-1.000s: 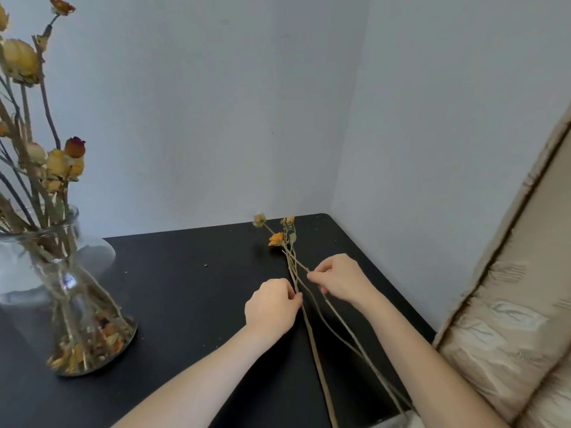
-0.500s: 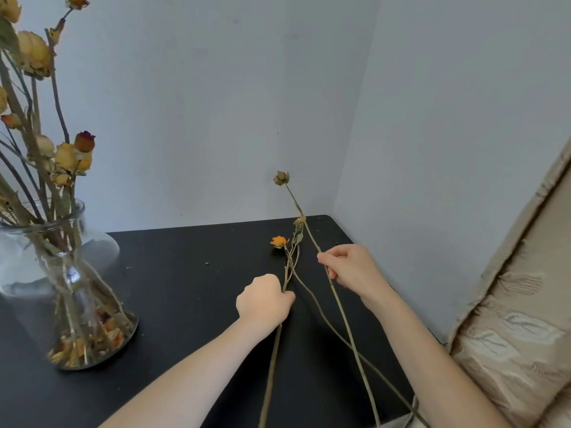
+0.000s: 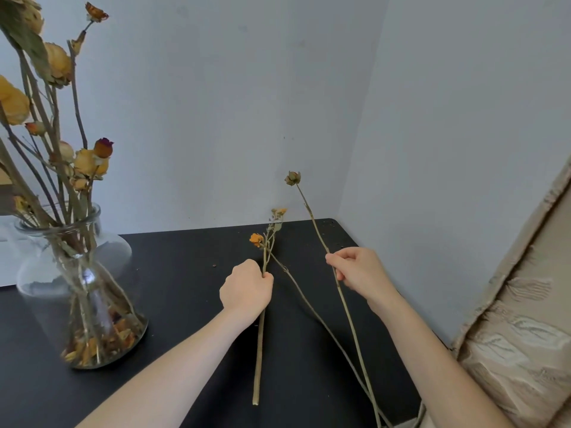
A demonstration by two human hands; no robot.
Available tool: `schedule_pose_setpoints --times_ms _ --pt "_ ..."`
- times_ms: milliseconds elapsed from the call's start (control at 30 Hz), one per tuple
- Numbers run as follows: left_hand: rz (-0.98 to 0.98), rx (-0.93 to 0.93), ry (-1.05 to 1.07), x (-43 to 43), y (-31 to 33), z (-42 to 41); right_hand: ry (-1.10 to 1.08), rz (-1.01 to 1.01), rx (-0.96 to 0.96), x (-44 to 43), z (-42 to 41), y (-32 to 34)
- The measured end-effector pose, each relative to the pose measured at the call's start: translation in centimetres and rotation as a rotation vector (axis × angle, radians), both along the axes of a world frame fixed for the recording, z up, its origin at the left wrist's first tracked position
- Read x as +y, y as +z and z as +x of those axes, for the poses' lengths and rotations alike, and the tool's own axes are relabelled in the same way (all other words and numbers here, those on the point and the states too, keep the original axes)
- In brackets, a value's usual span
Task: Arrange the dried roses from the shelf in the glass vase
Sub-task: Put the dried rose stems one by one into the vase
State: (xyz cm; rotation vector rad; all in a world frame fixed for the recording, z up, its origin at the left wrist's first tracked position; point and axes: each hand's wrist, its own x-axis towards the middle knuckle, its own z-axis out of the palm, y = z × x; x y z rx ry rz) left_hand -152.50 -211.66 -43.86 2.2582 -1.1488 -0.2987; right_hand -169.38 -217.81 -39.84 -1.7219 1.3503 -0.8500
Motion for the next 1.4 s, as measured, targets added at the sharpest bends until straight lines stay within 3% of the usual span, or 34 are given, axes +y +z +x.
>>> schedule_pose_setpoints --times_ms 300,567,867,1100,1400 --pt "-0.024 -0.075 0.001 0.3 1.1 2.5 0.003 0.006 0.013 0.1 0.6 -0.2" --pt "0.163 -0.055 -0.039 0.9 -0.7 2.5 0.005 0.022 0.018 0.4 0.5 -0.3" --pt "0.066 -0.294 -0.099 -0.7 0.0 -0.6 -0.008 -0.005 0.016 0.4 0.0 0.5" --pt "0.188 -0.205 -0.164 -2.1 -0.8 -3.1 -0.015 -0.019 -0.006 0.6 -1.0 0.9" --pt "0.005 0.241 -0.045 -1.9 0.9 -1.6 -0.016 -0.02 -0.018 0.3 -0.9 0.9"
